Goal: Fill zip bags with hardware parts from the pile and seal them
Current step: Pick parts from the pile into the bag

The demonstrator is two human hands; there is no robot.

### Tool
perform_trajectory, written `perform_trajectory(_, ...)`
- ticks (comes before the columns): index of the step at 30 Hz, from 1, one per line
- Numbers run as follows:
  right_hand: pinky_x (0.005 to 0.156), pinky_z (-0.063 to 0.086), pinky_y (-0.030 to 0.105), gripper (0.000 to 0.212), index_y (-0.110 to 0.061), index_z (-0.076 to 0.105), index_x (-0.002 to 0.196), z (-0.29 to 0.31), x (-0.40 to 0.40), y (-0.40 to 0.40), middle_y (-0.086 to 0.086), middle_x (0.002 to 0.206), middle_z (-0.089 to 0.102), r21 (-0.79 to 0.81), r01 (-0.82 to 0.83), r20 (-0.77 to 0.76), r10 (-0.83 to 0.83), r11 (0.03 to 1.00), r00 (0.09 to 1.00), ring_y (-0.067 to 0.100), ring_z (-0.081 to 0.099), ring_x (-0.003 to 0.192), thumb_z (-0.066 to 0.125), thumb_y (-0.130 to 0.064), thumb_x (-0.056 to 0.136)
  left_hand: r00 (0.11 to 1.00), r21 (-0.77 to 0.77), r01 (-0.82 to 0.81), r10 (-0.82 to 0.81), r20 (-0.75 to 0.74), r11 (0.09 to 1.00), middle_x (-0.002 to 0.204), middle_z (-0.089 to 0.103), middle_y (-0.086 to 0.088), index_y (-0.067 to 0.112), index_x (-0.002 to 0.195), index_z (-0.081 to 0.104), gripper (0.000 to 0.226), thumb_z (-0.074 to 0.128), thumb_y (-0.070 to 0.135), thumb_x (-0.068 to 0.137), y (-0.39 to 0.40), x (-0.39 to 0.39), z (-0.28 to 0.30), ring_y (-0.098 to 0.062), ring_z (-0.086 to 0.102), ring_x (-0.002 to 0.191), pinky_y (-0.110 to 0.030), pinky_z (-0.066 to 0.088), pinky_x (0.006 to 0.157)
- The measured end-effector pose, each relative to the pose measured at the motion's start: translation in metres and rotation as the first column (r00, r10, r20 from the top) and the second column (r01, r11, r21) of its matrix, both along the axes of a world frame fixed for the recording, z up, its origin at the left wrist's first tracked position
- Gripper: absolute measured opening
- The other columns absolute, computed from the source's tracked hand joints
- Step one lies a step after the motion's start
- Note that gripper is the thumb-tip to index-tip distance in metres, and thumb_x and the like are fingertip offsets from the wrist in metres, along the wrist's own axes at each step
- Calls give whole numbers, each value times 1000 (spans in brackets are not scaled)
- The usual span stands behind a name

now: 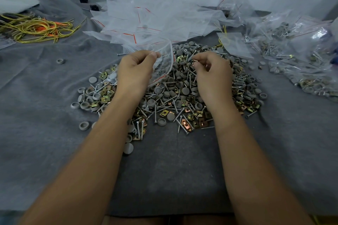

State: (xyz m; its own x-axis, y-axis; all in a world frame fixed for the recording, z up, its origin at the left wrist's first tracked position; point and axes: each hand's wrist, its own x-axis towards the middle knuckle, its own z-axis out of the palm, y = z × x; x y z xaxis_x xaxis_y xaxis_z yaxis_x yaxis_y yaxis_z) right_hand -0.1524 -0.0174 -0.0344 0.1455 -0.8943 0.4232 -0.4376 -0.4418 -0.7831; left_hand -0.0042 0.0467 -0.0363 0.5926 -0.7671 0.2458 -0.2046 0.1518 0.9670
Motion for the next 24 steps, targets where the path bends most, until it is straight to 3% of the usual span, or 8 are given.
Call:
perform_trajectory(3, 73, 45, 8, 20, -25, 67, 93, 5, 0, 6, -18, 86, 62, -14, -90, 141, 91, 996, 986, -11, 57, 82, 60, -7, 92, 1000, 1, 4, -4, -2, 1000, 54, 34, 0, 19, 95, 74, 20, 55, 22, 97, 0, 0, 0, -9, 31, 48, -16, 31, 46)
perform_trajectory(10, 73, 43, 7, 11, -13, 68, 97, 3, 11, 19, -18, 85, 59, -170, -106, 222, 143, 980, 964, -11, 55, 80, 63, -7, 90, 999, -9, 33, -33, 15, 999, 56, 38, 2, 16, 92, 71, 16, 56, 22, 97, -1, -1, 0, -10, 33, 50, -20, 31, 48)
perform_trajectory(12, 74, 43, 10, 10, -13, 68, 93, 2, 13, 20, -11, 87, 60, -220, -134, 177, 174, 966, 969, -3, 55, 82, 65, -6, 86, 996, -24, 70, -69, 47, 997, 61, 43, -4, 18, 90, 69, 14, 57, 20, 97, 1, -3, 2, -12, 37, 54, -22, 32, 50)
perform_trajectory(16, 91, 37, 16, 9, -17, 72, 87, -5, 19, 21, -1, 108, 51, -296, -176, 5, 186, 939, 983, 18, 49, 105, 74, -12, 80, 981, -38, 156, -150, 123, 987, 81, 55, -18, 17, 97, 68, 12, 56, 13, 98, 3, -8, 4, -18, 48, 73, -27, 41, 65)
perform_trajectory(20, 95, 39, 34, 13, -21, 75, 91, -11, 22, 18, 6, 122, 51, -253, -157, -120, 130, 955, 984, 25, 43, 113, 76, -20, 78, 966, -61, 191, -177, 187, 980, 64, 44, -12, 13, 102, 69, 12, 59, 8, 96, 7, -10, 7, -11, 41, 56, -18, 36, 52)
perform_trajectory(24, 90, 41, 45, 17, -25, 76, 98, -11, 22, 17, 5, 116, 55, -290, -181, -185, 130, 940, 974, 25, 45, 108, 70, -25, 83, 972, -100, 175, -156, 173, 979, 67, 44, -16, 9, 100, 70, 12, 60, 5, 95, 9, -12, 10, -13, 42, 57, -18, 38, 54)
